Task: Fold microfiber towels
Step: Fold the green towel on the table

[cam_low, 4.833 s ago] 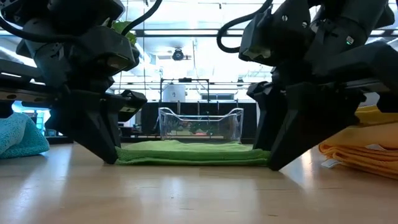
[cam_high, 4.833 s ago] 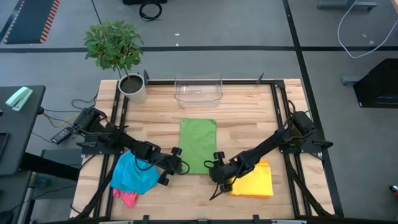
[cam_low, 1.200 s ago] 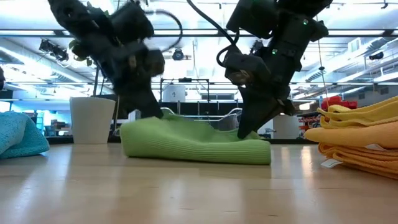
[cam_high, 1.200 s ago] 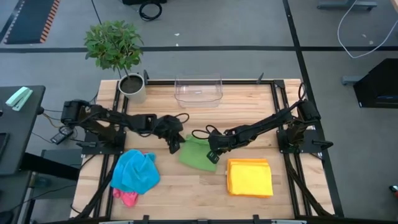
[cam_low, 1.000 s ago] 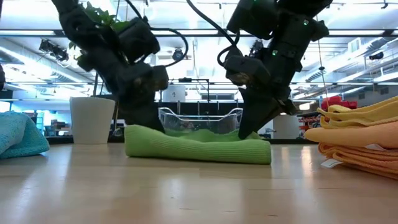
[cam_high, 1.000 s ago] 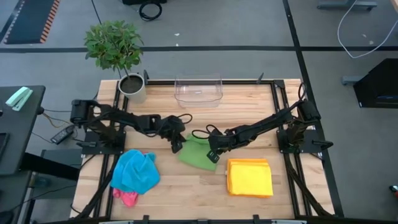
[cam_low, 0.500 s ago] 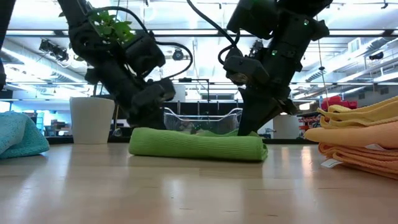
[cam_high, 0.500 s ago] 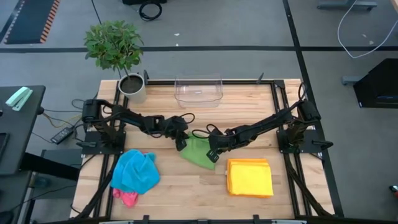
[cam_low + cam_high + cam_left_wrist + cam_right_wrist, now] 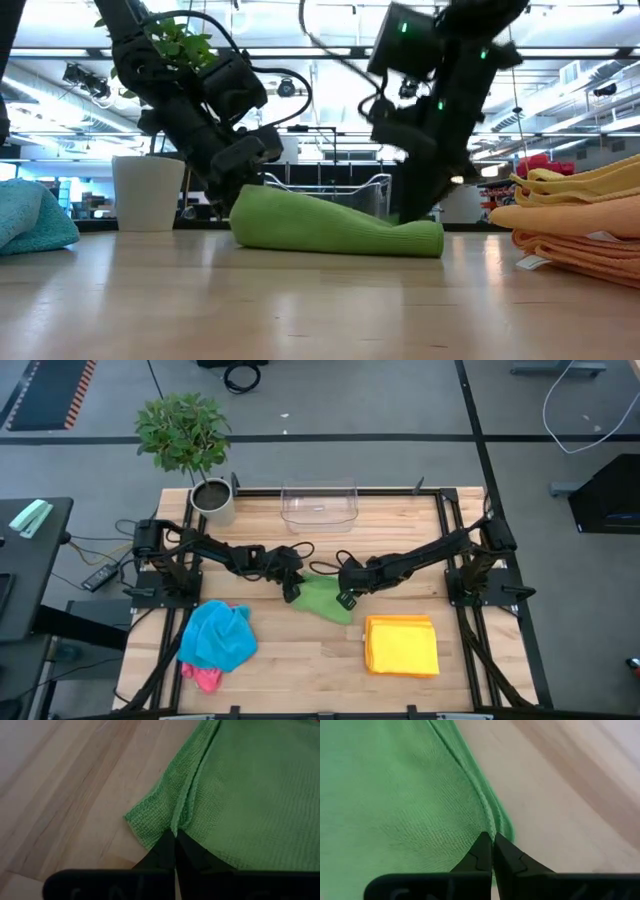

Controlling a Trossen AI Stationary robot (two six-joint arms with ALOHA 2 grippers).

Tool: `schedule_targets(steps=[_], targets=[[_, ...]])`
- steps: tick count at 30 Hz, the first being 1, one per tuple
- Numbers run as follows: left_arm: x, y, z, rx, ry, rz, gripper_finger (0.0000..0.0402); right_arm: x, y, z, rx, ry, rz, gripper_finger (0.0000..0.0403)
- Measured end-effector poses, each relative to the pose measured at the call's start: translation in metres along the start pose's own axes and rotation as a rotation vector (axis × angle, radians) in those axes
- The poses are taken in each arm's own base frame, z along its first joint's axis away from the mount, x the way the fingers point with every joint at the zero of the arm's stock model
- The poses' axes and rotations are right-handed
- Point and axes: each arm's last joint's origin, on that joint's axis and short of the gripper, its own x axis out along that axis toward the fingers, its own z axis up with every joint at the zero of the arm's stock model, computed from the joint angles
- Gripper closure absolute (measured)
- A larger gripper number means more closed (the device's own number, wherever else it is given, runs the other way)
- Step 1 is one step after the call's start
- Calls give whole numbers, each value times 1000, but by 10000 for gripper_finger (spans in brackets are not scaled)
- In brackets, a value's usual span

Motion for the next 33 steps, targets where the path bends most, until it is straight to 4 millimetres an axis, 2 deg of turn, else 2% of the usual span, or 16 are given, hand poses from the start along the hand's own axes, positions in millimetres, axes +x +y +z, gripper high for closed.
schedule_targets(steps=[5, 12, 26, 29, 33], targets=[[-3, 2, 1, -41, -2, 3, 389, 19, -5, -4, -2, 34, -1, 398], [-19, 14, 20, -77, -117, 12, 396, 23, -6, -9, -6, 29, 4, 397], [-7, 24, 10, -88, -33, 15, 388, 24, -5, -9, -11, 18, 25, 397], [-7, 24, 10, -70, -34, 23, 385, 18, -5, -7, -21, 0, 35, 382], [-7, 24, 10, -67, -32, 30, 395, 5, -12, 0, 7, 4, 62, 337]])
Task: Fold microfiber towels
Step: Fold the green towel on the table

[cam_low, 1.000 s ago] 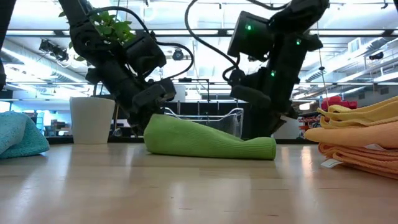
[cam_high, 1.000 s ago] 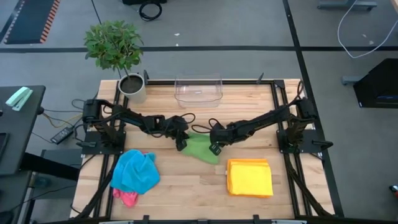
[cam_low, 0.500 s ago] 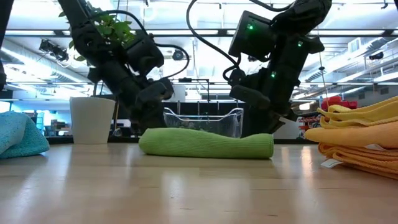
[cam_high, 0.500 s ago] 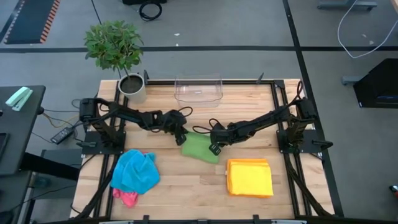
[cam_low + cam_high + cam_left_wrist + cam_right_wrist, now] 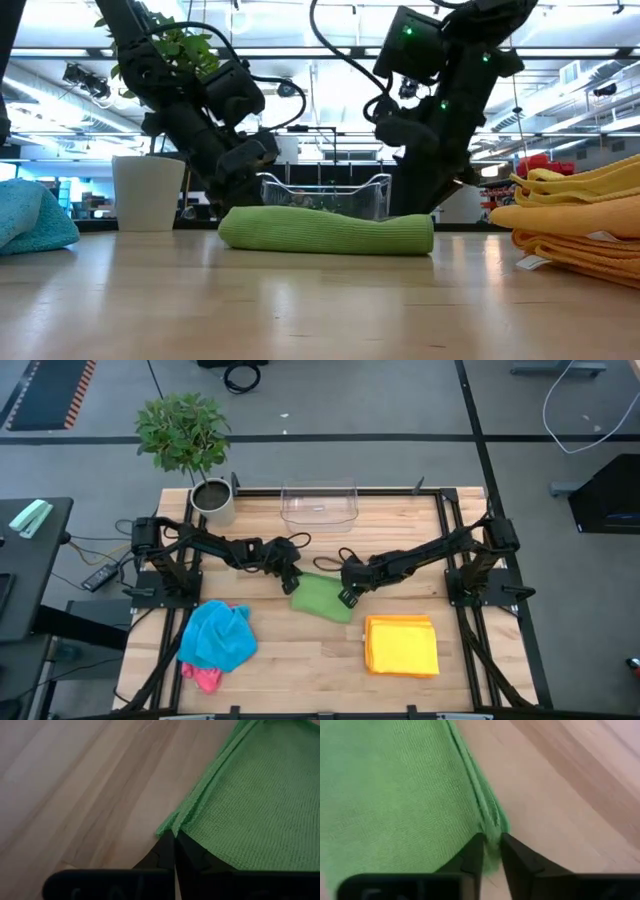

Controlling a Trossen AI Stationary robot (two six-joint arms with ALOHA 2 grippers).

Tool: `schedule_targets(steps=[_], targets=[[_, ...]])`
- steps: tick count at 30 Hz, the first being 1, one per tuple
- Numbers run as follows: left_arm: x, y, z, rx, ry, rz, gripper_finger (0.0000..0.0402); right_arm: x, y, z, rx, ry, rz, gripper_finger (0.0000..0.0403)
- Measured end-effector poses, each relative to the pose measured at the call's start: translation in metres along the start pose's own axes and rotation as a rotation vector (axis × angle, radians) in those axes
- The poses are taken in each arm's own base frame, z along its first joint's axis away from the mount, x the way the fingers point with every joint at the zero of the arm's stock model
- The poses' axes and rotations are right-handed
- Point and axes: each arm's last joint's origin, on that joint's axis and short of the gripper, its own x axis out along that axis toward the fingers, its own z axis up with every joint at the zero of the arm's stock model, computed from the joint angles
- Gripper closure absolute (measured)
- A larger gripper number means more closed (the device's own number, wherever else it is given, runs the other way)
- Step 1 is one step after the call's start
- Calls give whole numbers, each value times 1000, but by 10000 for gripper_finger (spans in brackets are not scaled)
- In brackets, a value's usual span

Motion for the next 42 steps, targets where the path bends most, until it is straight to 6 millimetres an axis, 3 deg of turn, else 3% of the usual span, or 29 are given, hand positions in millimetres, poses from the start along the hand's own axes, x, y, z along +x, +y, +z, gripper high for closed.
schedule_targets(steps=[7, 11, 17, 24, 32, 35, 37, 42], targets=[[0, 0, 0, -1, 0, 3, 382, -34, -13, 15, 58, -31, 64, 250], [0, 0, 0, -5, -1, 4, 393, -46, 0, 18, 77, -145, 128, 255], [0, 0, 0, -7, -1, 1, 381, -9, 13, 13, 55, -132, 136, 388], [-10, -2, 4, -15, -15, -16, 319, 24, 11, 3, 51, -59, 63, 397], [-64, -15, 28, -60, -152, -75, 265, 31, 13, 1, 48, -53, 64, 398], [-78, -32, 25, -78, -157, -164, 258, 31, 12, 2, 48, -51, 65, 399], [-74, -49, 14, -51, -114, -206, 258, 31, 11, 3, 57, -47, 69, 399], [-40, -75, -14, -31, -40, -188, 279, 31, 12, 2, 74, -45, 74, 399]])
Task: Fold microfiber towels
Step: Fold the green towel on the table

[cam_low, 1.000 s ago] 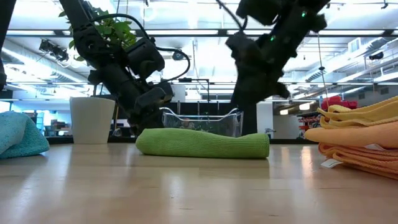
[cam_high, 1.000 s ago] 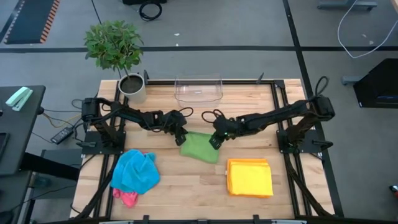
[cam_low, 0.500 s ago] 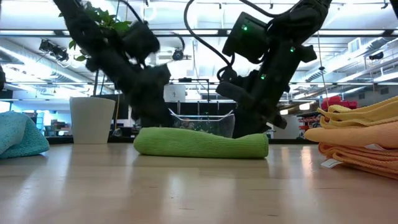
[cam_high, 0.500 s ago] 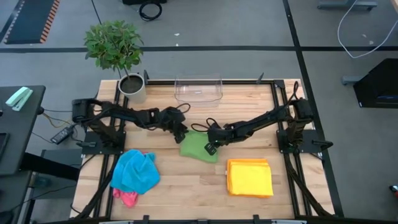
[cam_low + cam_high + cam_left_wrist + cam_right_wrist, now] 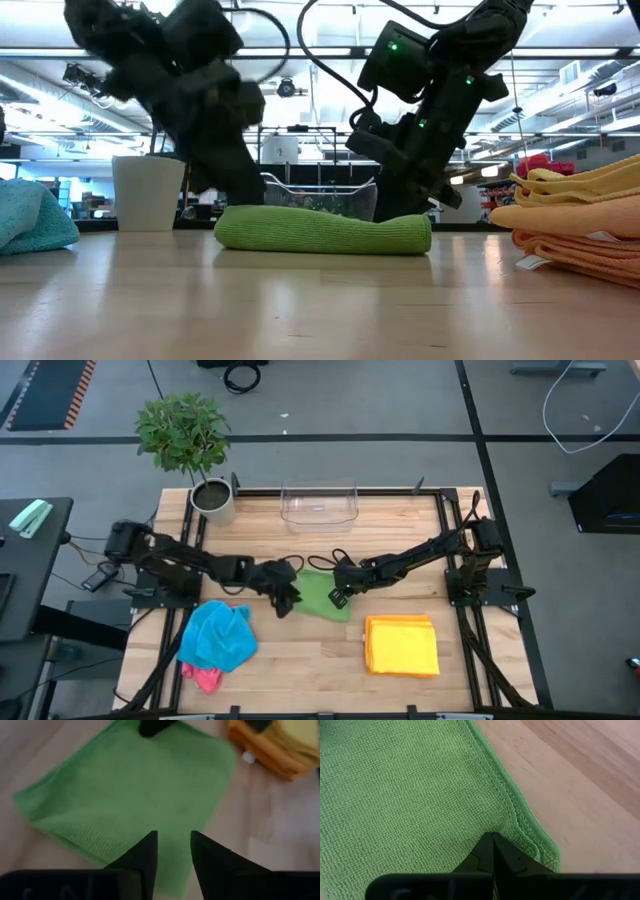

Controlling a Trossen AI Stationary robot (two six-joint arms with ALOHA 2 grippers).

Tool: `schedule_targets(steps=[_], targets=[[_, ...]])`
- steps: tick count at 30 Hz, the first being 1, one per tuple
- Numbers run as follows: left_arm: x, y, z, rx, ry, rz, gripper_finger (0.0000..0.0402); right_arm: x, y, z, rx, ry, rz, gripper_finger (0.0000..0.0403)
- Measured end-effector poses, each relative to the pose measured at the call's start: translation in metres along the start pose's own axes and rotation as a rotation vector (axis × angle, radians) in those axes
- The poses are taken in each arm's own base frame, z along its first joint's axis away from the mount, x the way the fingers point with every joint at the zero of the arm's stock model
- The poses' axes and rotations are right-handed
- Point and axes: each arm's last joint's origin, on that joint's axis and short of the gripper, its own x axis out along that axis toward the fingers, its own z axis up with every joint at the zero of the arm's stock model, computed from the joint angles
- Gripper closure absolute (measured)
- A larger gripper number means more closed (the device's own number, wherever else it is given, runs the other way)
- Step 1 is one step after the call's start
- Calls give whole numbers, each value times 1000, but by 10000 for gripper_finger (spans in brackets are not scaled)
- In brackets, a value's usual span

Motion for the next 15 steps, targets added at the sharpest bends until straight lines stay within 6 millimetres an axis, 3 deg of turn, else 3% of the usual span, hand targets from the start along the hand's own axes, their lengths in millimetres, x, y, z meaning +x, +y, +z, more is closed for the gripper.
schedule_targets(steps=[5, 10, 13, 15], targets=[[25, 7, -18, -63, 86, 34, 300, 0, 0, 0, 3, 1, -1, 400], [30, 4, -26, -56, 177, -53, 314, 0, 0, -1, 2, 3, -3, 400], [27, 1, -22, -56, 156, -81, 321, 1, 0, -1, 2, 3, -3, 400], [22, -2, -9, -54, 92, -115, 325, -1, 0, 0, -11, 1, 0, 400]])
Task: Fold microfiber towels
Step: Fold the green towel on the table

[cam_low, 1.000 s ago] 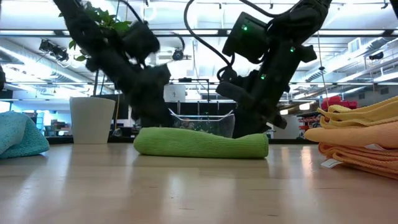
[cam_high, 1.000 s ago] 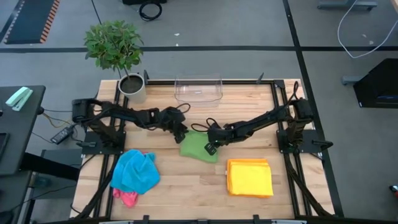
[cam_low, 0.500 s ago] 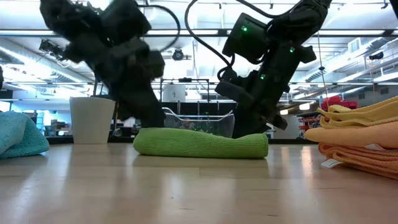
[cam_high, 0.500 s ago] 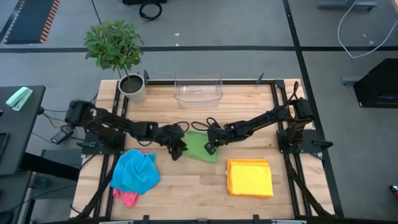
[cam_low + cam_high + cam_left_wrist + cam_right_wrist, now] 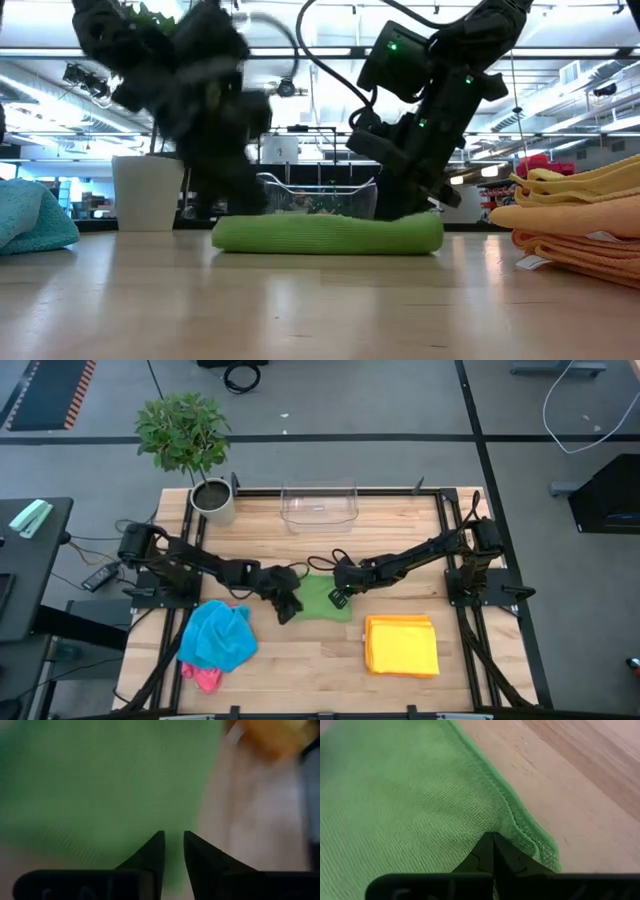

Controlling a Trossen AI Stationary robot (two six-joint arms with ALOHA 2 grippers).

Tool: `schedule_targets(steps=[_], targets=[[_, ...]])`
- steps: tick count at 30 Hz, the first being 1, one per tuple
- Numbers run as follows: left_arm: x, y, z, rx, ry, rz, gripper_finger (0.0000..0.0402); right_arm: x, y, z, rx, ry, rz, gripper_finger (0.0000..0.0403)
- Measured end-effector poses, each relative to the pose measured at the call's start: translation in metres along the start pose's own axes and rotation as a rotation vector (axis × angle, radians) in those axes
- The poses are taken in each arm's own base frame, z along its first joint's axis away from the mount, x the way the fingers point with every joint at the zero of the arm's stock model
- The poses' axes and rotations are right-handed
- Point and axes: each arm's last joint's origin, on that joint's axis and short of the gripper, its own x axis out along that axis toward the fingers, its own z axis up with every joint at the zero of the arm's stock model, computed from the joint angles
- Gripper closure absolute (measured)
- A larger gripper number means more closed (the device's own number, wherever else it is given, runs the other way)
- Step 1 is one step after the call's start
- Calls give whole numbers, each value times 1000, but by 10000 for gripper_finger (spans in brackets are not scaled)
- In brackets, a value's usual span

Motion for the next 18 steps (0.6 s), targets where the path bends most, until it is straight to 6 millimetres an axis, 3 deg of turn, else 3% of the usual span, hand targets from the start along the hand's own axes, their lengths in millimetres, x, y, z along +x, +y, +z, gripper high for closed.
schedule_targets(steps=[4, 10, 14, 18], targets=[[-21, -7, 24, 33, -129, -36, 332, -10, 0, 6, -32, -1, 18, 400], [-22, 9, 19, 67, -84, 125, 350, -48, 10, 14, -21, -55, 81, 400], [-10, 23, 15, 66, -42, 168, 364, -69, 31, -2, -15, -44, 182, 400], [-2, 33, 12, 48, -10, 192, 374, -62, 54, -36, -47, 13, 212, 400]])
